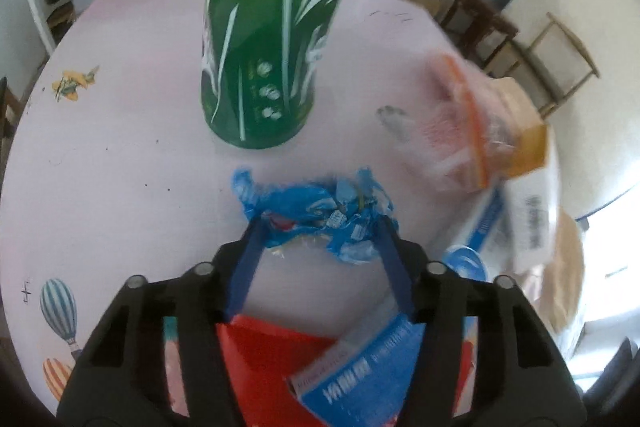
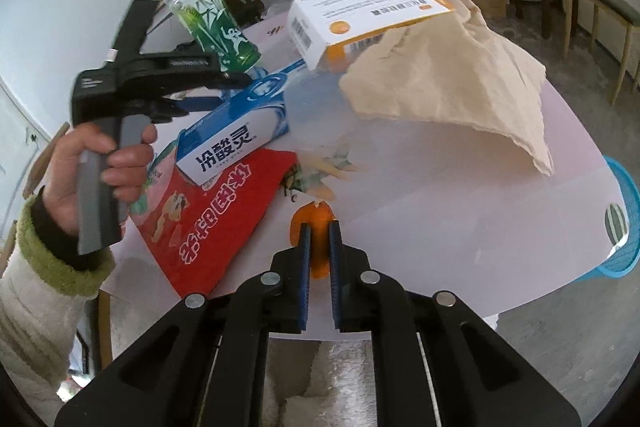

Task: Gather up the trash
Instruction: 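Grasp the blue crumpled wrapper with the left tool while the right tool grasps the orange peel, then carry wrapper and peel over the blue basket while both tools open to drop them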

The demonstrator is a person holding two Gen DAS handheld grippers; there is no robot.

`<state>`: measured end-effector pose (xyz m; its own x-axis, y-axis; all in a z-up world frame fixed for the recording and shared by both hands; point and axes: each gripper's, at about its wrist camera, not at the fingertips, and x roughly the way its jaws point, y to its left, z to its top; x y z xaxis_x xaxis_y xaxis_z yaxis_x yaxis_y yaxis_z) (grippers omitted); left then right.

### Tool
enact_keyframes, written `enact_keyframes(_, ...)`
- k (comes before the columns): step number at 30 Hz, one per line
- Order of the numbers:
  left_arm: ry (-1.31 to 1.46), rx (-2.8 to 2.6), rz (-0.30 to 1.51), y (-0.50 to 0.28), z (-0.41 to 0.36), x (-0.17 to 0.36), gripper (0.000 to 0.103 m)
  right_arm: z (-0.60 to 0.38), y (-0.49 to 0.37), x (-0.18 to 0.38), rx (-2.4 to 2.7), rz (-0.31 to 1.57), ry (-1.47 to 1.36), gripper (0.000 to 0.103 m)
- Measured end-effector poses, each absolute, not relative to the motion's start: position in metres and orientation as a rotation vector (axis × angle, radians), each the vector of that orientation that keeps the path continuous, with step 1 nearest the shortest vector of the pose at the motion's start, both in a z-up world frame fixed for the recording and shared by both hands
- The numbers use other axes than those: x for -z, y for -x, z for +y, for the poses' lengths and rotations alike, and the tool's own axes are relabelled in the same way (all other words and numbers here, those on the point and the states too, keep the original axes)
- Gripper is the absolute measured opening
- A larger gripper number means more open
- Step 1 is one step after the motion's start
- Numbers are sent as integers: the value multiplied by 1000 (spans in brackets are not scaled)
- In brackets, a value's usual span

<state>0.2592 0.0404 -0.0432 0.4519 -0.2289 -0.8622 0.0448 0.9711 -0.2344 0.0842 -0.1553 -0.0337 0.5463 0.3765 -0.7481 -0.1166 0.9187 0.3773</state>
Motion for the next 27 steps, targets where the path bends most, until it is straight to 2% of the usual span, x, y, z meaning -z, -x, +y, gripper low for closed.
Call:
enact_keyframes(3,205,159,1079,-260,41,45,37,-161,-85,37,-307,949,-328,9)
enact_keyframes(5,205,155,1070,-259,41,45,21,-162,-85,38,-313,945,-336,9)
enact_keyframes(8,209,143,1061,-254,46,41,12,-162,-86,38,-332,941,-359,9)
enact_keyframes(17,178,211,961,-198,44,-16,7,-181,-65,25,-363,900,-408,8)
enact_keyframes(23,112,466,849,-165,-22,-79,7,-231,-35,2,-358,797,-523,8)
enact_keyframes(27,57,724,842,-172,-115,-103,7,-293,-16,-16,-184,675,-580,8)
